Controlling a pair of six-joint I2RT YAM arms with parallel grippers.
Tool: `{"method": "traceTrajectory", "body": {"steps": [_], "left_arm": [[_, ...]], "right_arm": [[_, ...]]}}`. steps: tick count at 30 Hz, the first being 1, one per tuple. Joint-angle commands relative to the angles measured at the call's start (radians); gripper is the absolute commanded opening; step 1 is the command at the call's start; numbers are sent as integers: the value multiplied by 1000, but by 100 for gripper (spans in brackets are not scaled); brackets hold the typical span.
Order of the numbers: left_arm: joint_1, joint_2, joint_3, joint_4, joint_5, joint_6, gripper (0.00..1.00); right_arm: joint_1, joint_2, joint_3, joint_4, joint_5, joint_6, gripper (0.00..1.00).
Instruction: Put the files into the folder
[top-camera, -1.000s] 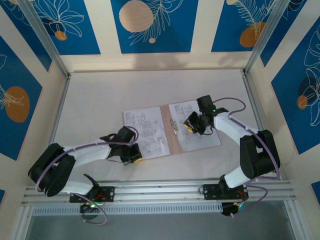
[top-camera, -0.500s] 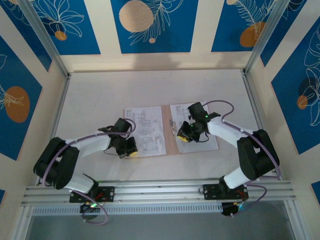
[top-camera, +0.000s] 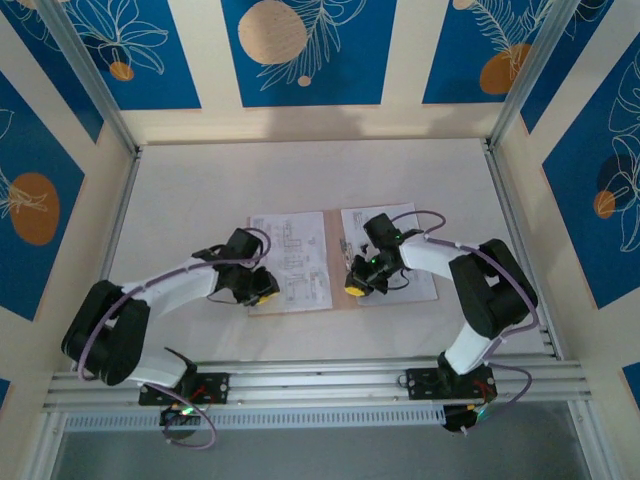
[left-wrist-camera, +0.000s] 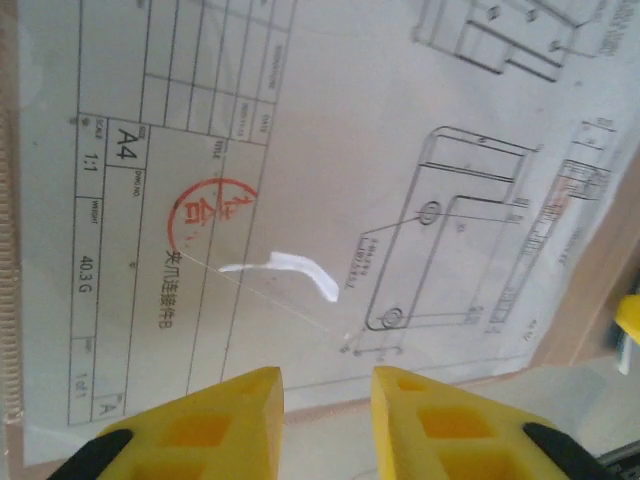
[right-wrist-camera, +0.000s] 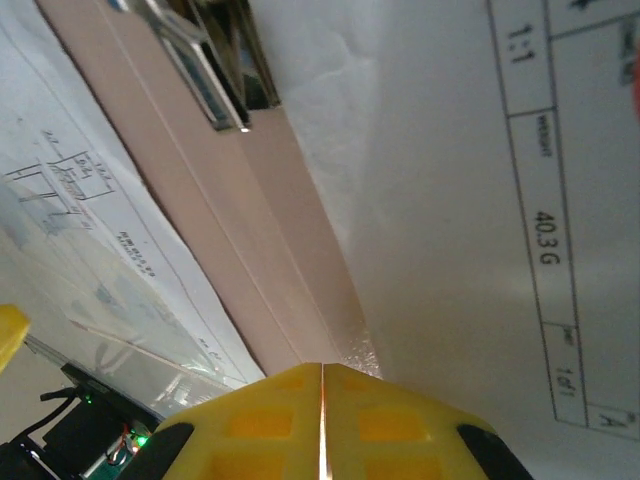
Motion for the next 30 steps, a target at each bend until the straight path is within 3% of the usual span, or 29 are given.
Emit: {"method": "traceTrajectory", "body": {"steps": [1, 10, 16, 30], "left_arm": [[29, -47, 19, -75, -14, 29, 33], [177, -114, -27, -115, 19, 88, 46], [255, -72, -21, -124, 73, 160, 49], [268, 101, 114, -202, 24, 415, 52]], "right_arm": [[8, 21, 2, -7, -25, -14, 11], [10, 86, -20, -23, -18, -17, 10], [7, 110, -24, -30, -18, -24, 9], [7, 133, -24, -36, -16, -27, 8]]}}
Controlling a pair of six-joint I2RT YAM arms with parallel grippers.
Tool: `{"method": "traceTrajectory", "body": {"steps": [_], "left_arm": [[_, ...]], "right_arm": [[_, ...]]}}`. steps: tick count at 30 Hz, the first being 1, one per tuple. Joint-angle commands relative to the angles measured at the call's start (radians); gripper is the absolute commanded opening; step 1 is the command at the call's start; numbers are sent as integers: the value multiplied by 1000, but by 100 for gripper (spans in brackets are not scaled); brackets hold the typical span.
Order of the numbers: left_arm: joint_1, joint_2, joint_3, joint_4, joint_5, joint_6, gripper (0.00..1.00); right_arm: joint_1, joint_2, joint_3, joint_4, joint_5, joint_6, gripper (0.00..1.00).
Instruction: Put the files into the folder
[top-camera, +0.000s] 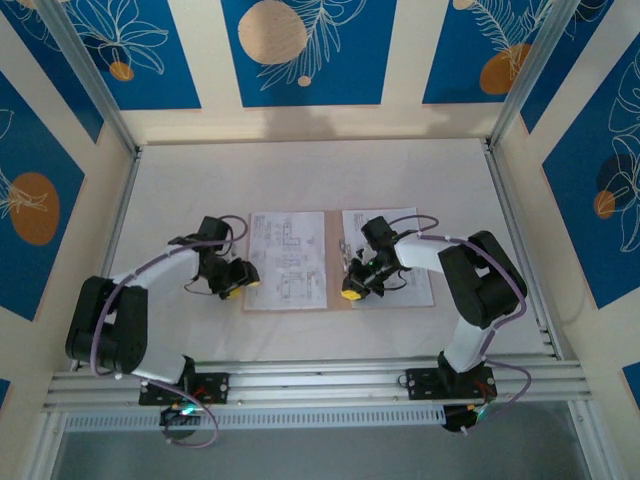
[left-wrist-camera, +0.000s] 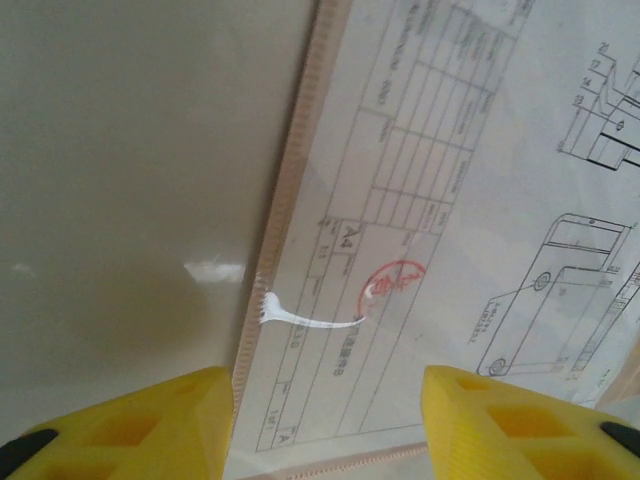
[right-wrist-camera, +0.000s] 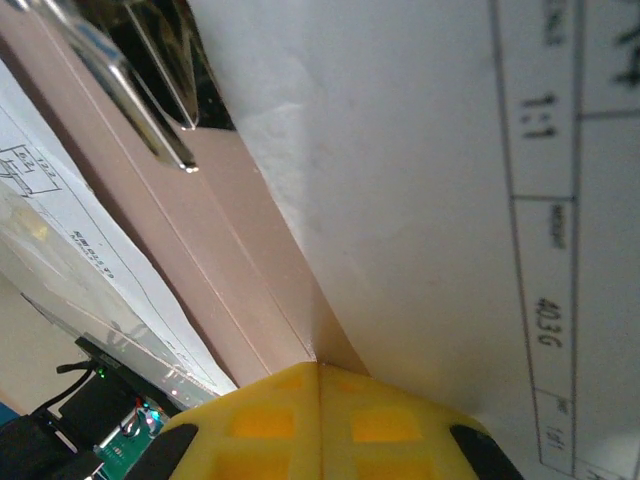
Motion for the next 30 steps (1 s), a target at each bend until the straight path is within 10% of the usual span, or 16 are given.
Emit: {"method": "traceTrajectory", "body": {"steps": [1, 30], "left_arm": [[3, 27, 66, -96, -44, 110, 52], [-119, 11, -50, -2, -39, 76, 54]], "right_arm": [[8, 60, -28, -59, 69, -12, 8], [-4, 75, -17, -61, 44, -27, 6]]}}
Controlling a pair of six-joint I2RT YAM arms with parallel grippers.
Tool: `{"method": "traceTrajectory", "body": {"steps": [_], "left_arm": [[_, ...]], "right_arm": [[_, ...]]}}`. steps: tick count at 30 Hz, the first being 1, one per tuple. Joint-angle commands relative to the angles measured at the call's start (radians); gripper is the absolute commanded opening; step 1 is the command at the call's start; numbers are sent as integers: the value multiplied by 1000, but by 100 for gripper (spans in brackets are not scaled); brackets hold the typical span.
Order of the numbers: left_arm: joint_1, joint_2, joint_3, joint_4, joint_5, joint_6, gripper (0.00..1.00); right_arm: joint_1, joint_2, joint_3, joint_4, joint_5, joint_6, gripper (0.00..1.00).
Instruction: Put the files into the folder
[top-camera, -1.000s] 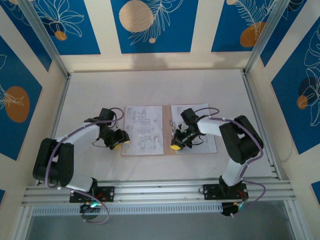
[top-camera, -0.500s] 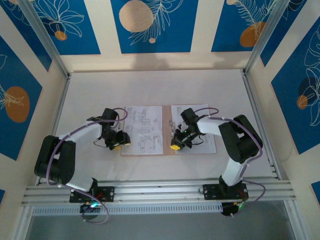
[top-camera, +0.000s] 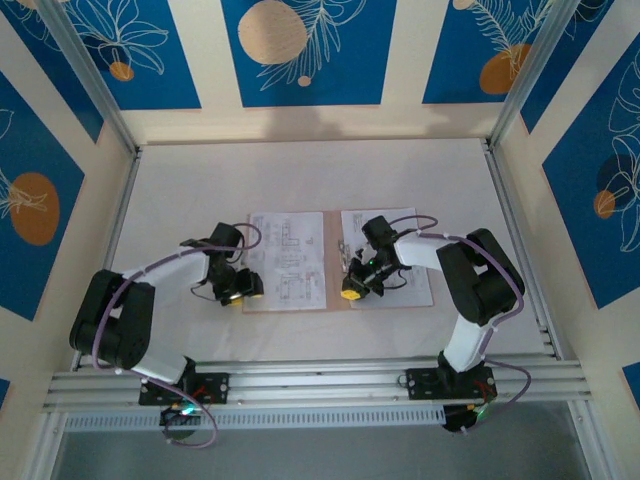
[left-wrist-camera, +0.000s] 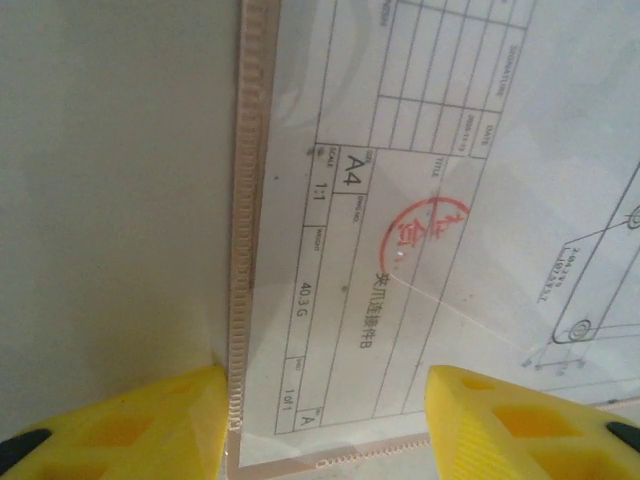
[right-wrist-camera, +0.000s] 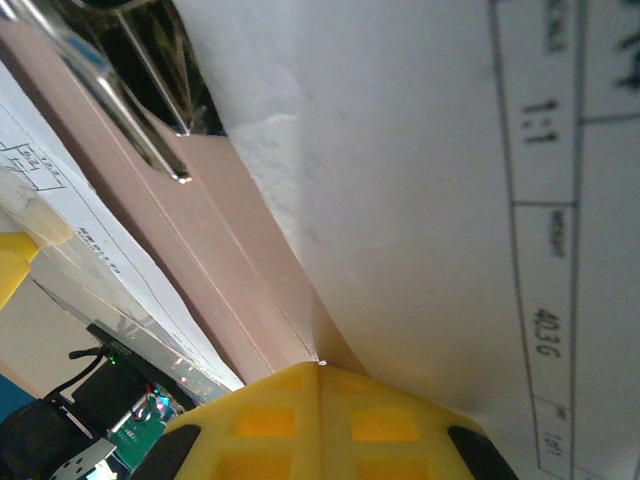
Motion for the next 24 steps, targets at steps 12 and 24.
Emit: {"method": "traceTrajectory", "body": {"steps": [12, 24], "left_arm": [[-20, -16, -37, -22, -26, 42, 54], [-40, -12, -38, 46, 34, 37, 52]], "right_arm": [[7, 56, -28, -53, 78, -6, 5], [7, 59, -29, -49, 74, -5, 5]]}}
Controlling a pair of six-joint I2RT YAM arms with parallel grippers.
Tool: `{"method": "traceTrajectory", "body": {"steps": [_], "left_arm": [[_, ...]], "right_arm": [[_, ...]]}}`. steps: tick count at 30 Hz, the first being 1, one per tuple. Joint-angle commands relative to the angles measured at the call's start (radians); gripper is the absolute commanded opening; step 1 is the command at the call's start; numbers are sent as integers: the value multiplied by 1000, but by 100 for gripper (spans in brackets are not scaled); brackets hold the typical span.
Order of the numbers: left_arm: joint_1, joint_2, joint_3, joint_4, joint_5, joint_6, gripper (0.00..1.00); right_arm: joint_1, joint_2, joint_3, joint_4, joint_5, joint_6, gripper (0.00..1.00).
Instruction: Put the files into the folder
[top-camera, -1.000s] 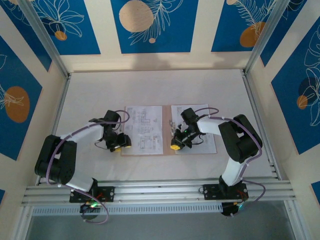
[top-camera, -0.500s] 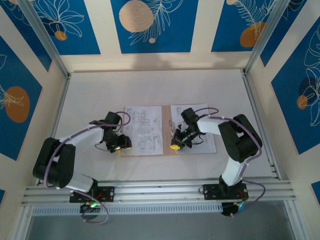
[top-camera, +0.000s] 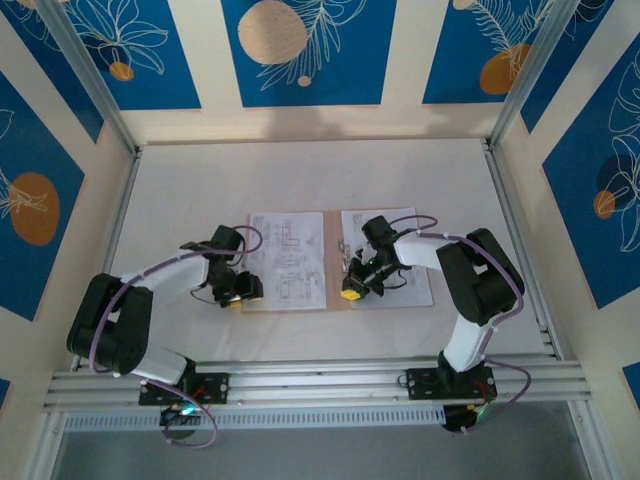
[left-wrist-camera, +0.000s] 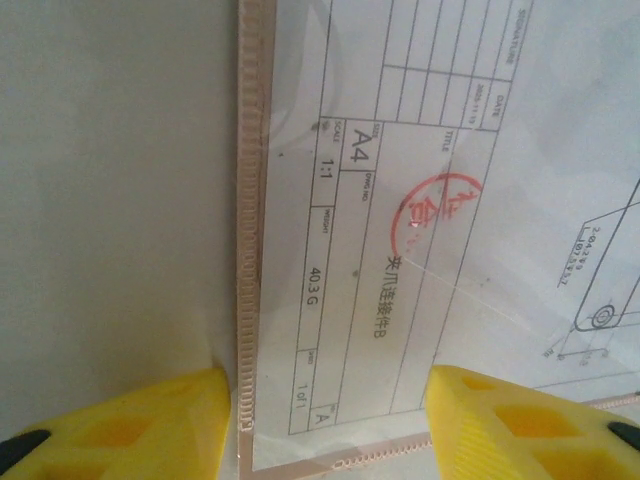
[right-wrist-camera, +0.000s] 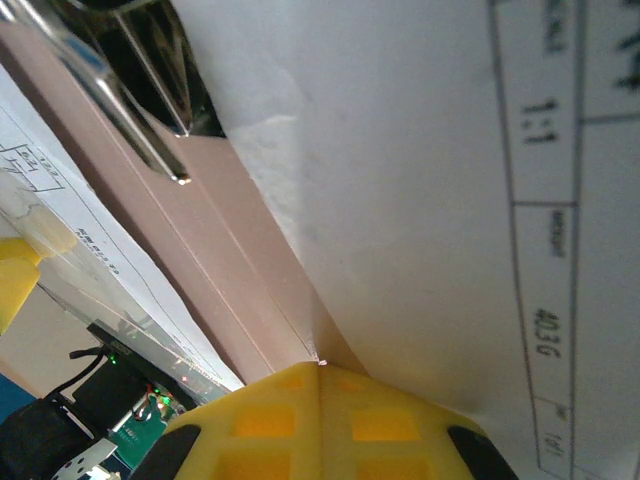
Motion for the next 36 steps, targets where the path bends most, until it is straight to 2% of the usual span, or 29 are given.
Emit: {"method": "traceTrajectory", "body": {"steps": [1, 7, 24, 31, 36], "left_arm": [[-28, 7, -18, 61, 65, 15, 51], [-36, -82, -11, 114, 118, -17, 44], [-45, -262, 91, 19, 189, -85, 34], [-79, -241, 149, -27, 142, -83, 24], [-139, -208, 207, -61, 72, -45, 18]], "right_arm": [[8, 60, -30, -45, 75, -5, 5], [9, 70, -24, -47, 76, -9, 5], [7, 89, -15, -44, 70, -14, 5], [7, 95, -10, -40, 67, -15, 4], [9, 98, 0, -29, 55, -21, 4]]}}
